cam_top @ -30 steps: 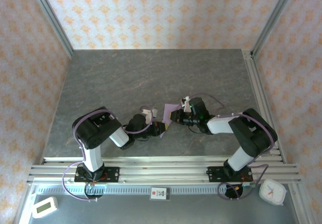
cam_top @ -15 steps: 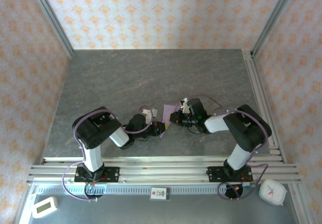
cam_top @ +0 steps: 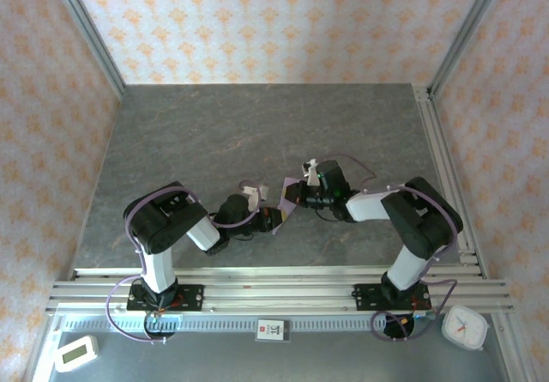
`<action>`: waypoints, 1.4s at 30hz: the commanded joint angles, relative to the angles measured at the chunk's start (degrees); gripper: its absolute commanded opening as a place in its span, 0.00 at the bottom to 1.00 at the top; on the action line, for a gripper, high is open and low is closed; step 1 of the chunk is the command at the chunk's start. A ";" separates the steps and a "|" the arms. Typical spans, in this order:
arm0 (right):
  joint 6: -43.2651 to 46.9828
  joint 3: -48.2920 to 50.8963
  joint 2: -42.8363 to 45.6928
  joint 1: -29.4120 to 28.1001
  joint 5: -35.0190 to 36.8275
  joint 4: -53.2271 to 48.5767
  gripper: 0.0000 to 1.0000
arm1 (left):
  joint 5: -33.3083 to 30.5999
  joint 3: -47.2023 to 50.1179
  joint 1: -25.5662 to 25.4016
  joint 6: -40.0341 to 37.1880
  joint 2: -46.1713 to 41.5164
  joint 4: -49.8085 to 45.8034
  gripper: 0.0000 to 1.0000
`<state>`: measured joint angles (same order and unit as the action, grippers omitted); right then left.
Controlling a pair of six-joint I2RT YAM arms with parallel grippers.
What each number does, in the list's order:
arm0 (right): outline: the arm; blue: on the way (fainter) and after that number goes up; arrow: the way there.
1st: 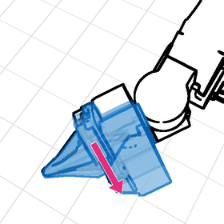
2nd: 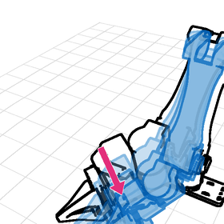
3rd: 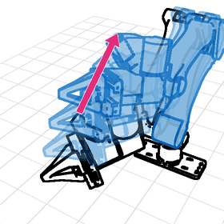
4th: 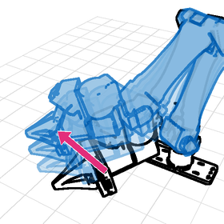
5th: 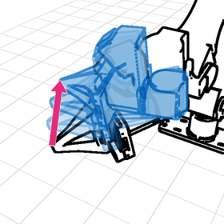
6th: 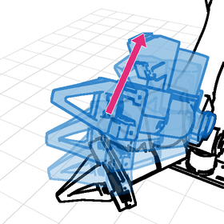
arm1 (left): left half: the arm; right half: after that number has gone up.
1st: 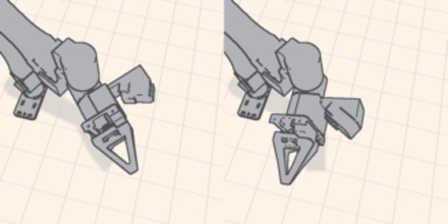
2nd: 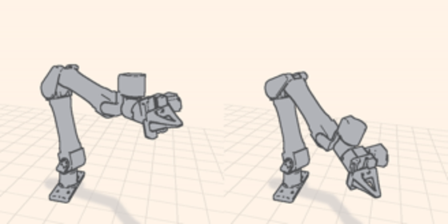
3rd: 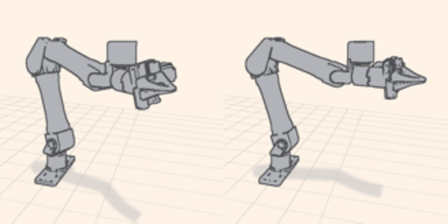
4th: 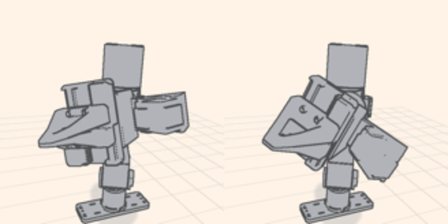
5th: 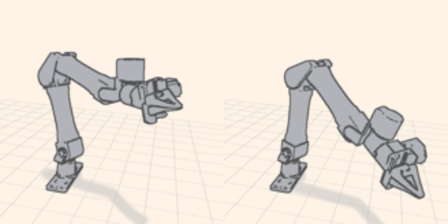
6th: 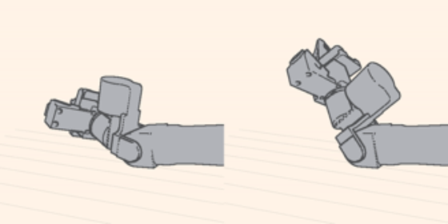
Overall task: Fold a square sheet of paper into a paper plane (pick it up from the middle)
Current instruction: Fold the wing for the fifth time at the center of the table.
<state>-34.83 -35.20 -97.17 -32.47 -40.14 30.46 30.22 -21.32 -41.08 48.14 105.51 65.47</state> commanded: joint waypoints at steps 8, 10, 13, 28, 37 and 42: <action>-0.02 2.76 -5.93 -0.29 4.65 0.89 0.03 | 0.39 -0.13 0.47 -0.89 0.72 -1.90 0.00; -0.32 3.11 -6.33 -0.23 4.96 0.52 0.02 | -0.01 -0.42 0.48 -1.64 -0.60 -3.23 0.00; -0.67 3.88 -6.77 -0.27 5.78 0.26 0.01 | -1.34 -1.03 0.56 -3.53 -4.28 -7.09 0.00; -2.16 5.84 -9.27 -0.30 6.67 0.82 0.00 | -6.81 -12.28 -1.28 -21.39 -16.21 -36.15 0.05; -2.48 6.10 -10.58 -0.28 6.87 0.63 0.00 | -8.22 -16.99 -4.84 -24.41 -10.60 -37.72 0.00; -2.85 5.80 -10.94 -0.28 6.66 0.46 0.00 | -8.92 -15.14 -4.88 -25.17 -9.24 -35.52 0.00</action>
<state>-37.87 -31.18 -103.57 -32.18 -40.16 41.06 21.58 -36.95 -44.42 25.26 93.32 30.87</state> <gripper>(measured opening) 0.039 0.048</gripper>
